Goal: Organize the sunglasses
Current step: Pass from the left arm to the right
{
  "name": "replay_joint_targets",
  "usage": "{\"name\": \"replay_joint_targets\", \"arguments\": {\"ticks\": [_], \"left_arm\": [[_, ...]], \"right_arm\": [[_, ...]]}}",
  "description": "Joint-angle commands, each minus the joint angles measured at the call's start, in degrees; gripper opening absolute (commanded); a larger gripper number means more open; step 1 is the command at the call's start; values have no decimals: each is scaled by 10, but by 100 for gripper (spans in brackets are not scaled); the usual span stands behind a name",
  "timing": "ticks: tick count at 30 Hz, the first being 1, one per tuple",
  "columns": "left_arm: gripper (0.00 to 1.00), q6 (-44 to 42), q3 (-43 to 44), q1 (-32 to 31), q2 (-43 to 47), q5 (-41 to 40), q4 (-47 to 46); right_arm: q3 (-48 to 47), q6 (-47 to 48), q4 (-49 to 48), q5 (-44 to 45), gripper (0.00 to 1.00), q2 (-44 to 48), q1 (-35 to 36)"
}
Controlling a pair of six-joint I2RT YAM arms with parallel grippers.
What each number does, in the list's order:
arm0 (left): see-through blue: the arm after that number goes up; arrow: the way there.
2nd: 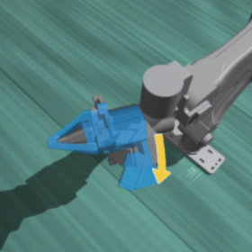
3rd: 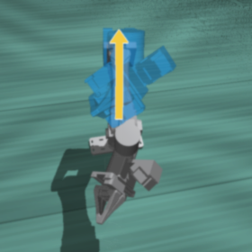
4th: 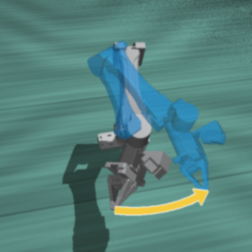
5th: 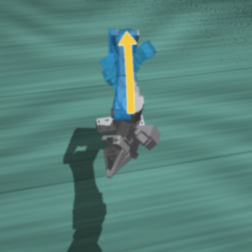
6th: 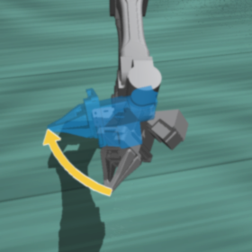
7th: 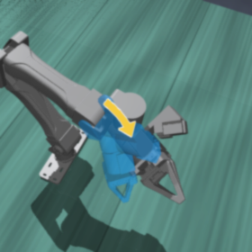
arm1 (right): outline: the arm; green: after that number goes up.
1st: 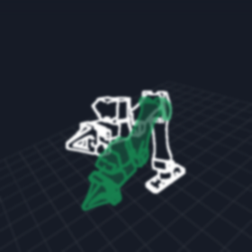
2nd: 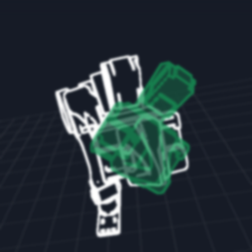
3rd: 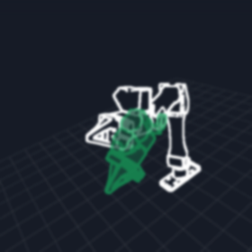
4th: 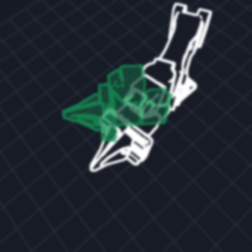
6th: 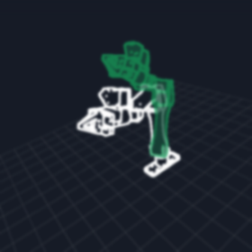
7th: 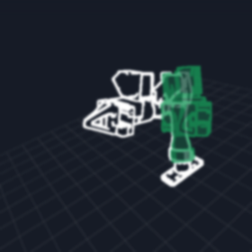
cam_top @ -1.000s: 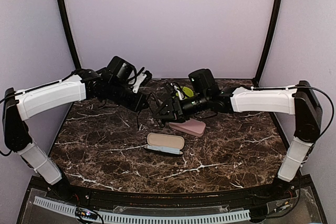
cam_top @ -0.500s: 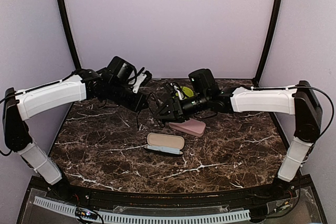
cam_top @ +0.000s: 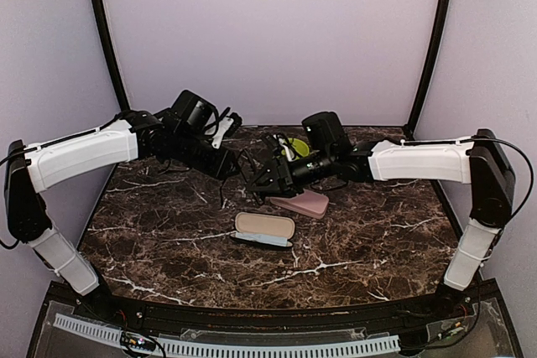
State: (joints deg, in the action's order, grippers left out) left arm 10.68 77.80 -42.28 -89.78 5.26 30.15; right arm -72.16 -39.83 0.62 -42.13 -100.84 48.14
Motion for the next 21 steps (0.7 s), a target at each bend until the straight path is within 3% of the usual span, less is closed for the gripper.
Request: {"name": "replay_joint_targets", "arguments": {"ticks": [1, 13, 18, 21], "left_arm": [[32, -1, -16, -3, 23, -2, 4], [35, 6, -48, -3, 54, 7, 8], [49, 18, -60, -2, 70, 26, 6], [52, 32, -66, 3, 73, 48, 4]], "right_arm": [[10, -7, -34, 7, 47, 14, -10], [31, -28, -67, 4, 45, 19, -24], [36, -27, -66, 4, 45, 21, -26], [36, -25, -66, 2, 45, 21, -27]]}}
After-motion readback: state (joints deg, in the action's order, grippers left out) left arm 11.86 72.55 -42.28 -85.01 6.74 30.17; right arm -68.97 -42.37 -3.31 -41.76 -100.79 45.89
